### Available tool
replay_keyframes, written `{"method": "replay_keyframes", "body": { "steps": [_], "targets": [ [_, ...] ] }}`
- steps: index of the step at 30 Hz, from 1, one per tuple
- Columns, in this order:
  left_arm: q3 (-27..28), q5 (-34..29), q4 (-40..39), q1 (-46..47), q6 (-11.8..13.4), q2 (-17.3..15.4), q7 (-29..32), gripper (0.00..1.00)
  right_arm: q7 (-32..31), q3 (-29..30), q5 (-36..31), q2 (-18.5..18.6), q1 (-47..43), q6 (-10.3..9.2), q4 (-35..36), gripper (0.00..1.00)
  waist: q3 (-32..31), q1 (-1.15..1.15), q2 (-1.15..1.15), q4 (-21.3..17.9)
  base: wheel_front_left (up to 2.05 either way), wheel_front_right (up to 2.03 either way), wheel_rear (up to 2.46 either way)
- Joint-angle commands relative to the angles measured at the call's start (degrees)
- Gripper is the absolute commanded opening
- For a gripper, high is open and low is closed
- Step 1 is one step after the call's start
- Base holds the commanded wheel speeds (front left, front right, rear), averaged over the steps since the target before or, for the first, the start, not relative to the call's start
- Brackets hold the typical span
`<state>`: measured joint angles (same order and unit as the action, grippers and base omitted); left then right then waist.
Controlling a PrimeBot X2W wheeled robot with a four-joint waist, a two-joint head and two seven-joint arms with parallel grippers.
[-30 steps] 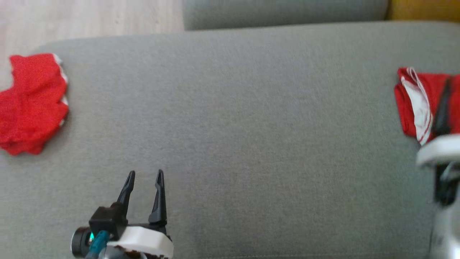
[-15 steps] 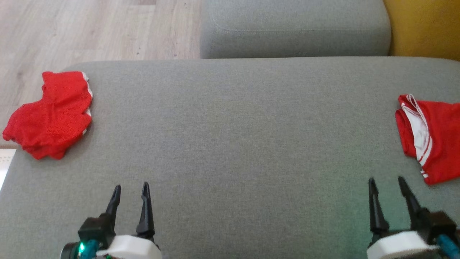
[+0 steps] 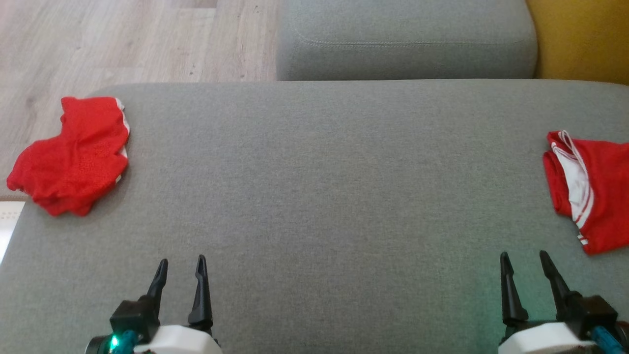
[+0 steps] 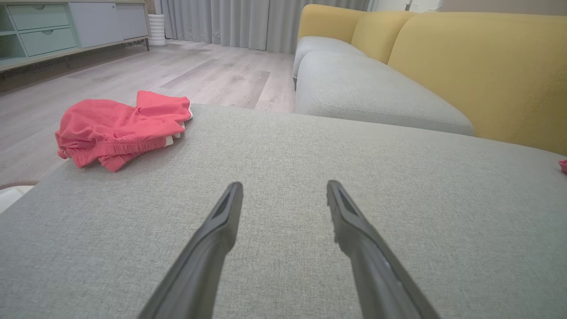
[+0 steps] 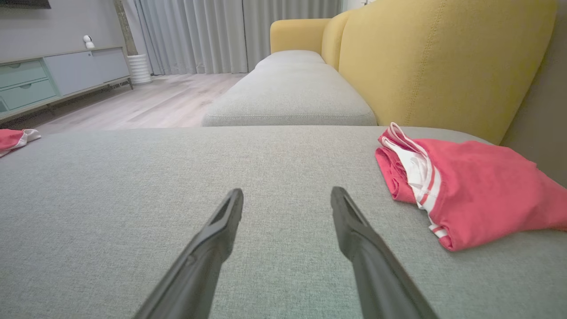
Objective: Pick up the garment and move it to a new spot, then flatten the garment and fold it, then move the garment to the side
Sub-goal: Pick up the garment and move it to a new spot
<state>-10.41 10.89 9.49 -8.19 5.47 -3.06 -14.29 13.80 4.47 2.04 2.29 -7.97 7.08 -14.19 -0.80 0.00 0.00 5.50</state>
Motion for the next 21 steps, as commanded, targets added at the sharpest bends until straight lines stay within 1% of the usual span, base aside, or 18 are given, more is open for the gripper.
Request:
{"method": "replay_keyframes", "body": {
  "steps": [1,5,8,16,17,21],
  "targets": [
    [1.6,-0.1,-1.5,2.2,-0.3,0.2,-0.7,1.0,1.0,-1.4,0.3,0.6,3.1,0.41,1.4,1.0,0.1,0.0,0.0,0.4,0.0,0.0,0.0],
    [1.4,-0.2,-1.4,2.4,-0.4,0.2,-0.7,1.0,1.1,-1.3,0.4,0.6,3.0,0.41,1.3,1.0,0.3,0.0,0.0,2.1,0.0,0.0,0.0],
    [1.0,-0.3,-1.3,2.9,-0.4,0.2,-0.7,1.0,1.1,-1.4,0.6,0.6,2.8,0.41,1.5,1.0,0.4,0.0,0.0,4.9,0.0,0.0,0.0],
    [0.9,-0.1,-1.2,2.5,-0.2,0.2,-0.7,1.0,1.2,-3.5,1.2,0.6,2.8,0.41,1.6,1.0,0.7,0.0,0.0,16.6,0.0,0.0,0.0],
    [0.9,-0.1,-1.2,2.5,-0.2,0.2,-0.7,1.0,1.2,-3.5,1.2,0.6,2.8,0.41,1.6,1.0,0.7,0.0,0.0,16.6,0.0,0.0,0.0],
    [2.0,0.3,-1.3,1.5,0.1,0.2,-0.7,1.0,1.2,-4.9,1.0,0.6,3.5,0.41,1.6,1.0,1.2,0.0,0.0,21.0,0.0,0.0,0.0]
  ]
}}
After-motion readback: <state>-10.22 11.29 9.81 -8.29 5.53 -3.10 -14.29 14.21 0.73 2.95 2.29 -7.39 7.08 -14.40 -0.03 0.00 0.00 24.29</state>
